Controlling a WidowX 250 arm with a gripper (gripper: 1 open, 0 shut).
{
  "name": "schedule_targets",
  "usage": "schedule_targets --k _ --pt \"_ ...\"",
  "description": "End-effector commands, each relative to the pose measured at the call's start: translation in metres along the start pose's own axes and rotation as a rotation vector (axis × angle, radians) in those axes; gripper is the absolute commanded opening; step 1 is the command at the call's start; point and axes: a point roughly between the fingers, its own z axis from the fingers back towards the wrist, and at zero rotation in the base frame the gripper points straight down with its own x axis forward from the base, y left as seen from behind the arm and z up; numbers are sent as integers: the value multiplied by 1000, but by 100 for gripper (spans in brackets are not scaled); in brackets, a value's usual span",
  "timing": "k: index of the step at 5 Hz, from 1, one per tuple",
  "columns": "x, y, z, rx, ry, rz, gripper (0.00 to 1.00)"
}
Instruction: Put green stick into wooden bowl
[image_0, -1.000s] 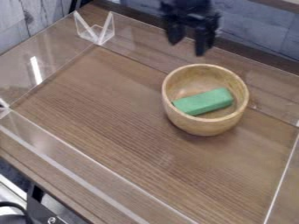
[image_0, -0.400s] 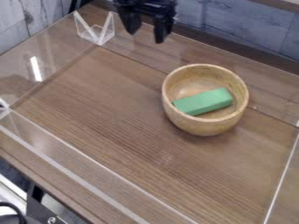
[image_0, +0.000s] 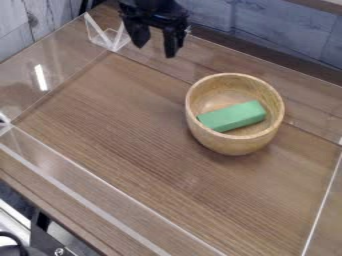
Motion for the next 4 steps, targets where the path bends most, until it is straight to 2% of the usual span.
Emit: schedule_targets --k 1,3,4 --pt "2 6 25 25 -60 8 100" --pt "0 -5 23 13 -53 -53 100" --pt "-10 -12 12 1 -49 -102 100"
